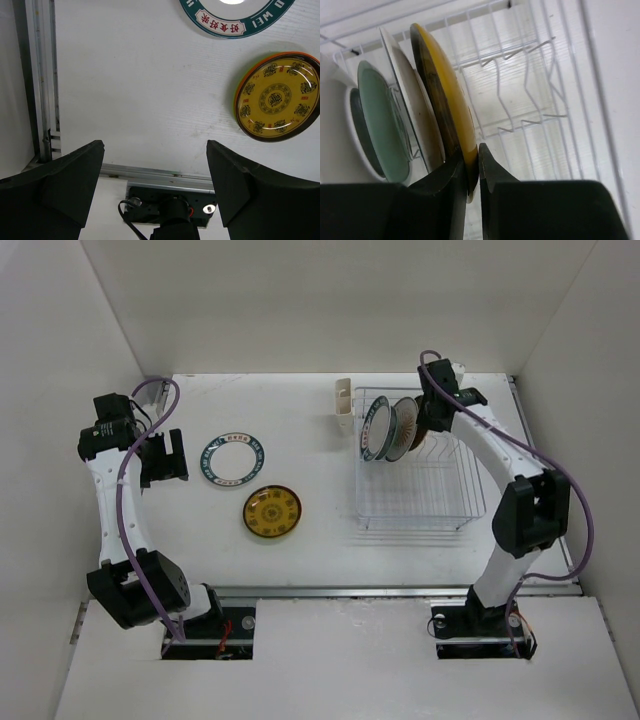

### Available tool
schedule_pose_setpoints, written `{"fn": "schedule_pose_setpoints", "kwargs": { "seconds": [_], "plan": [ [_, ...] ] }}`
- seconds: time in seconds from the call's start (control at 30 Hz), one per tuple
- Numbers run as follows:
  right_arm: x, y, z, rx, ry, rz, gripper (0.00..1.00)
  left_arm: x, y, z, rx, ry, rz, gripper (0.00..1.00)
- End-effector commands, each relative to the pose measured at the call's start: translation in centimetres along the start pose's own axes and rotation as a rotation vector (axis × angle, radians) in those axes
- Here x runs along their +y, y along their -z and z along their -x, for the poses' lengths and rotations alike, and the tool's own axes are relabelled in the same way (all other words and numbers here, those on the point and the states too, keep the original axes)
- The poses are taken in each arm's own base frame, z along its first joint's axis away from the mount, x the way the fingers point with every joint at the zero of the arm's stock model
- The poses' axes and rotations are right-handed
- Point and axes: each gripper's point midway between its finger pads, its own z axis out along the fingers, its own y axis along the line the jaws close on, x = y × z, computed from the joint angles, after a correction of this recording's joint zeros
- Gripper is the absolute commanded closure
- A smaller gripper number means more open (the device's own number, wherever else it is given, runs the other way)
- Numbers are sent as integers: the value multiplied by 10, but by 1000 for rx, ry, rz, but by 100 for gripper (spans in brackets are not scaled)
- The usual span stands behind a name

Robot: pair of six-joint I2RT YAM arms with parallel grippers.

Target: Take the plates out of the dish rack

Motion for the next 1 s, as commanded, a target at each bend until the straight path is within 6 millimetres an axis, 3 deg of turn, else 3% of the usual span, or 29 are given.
{"fn": "schedule_pose_setpoints", "kwargs": {
  "seconds": [0.0,0.17,0.3,0.37,0.5,0.53,0.6,0.63,0.67,0.73,0.77,0.8,0.87,0.97],
  "plan": [
    [-28,60,47,-147,-75,-133,100,-2,12,7,-34,-16,-2,19],
    [-58,86,55,-190,-32,-261,100,-2,12,7,-34,-16,-2,19],
    [-91,121,69,-269,-42,-391,100,-4,12,7,-36,-16,-12,19],
    [-96,140,76,-299,-56,-376,100,-4,10,4,-25,-15,-14,19],
    [-41,174,74,-352,15,-168,100,-3,4,3,-12,-4,-16,19],
    [-1,181,60,-346,67,-35,100,-5,1,3,-2,7,-26,19],
    [43,186,42,-326,127,121,100,-7,1,3,-4,7,-37,19],
    [75,195,24,-307,183,234,100,-11,1,4,-6,7,-58,19],
    [106,191,-3,-233,246,361,100,-13,0,2,1,8,-74,19],
    [159,190,-31,-185,325,550,100,-21,-2,0,4,10,-120,19],
    [191,201,-69,-81,392,740,100,-22,-1,-3,5,11,-120,19],
    [219,203,-81,-61,403,858,100,-22,-1,-3,5,11,-120,19],
    [248,217,-110,32,437,1059,100,-17,-6,-7,19,12,-96,19],
    [277,200,-129,97,419,1138,100,-10,-8,-14,37,4,-53,19]
  ]
}}
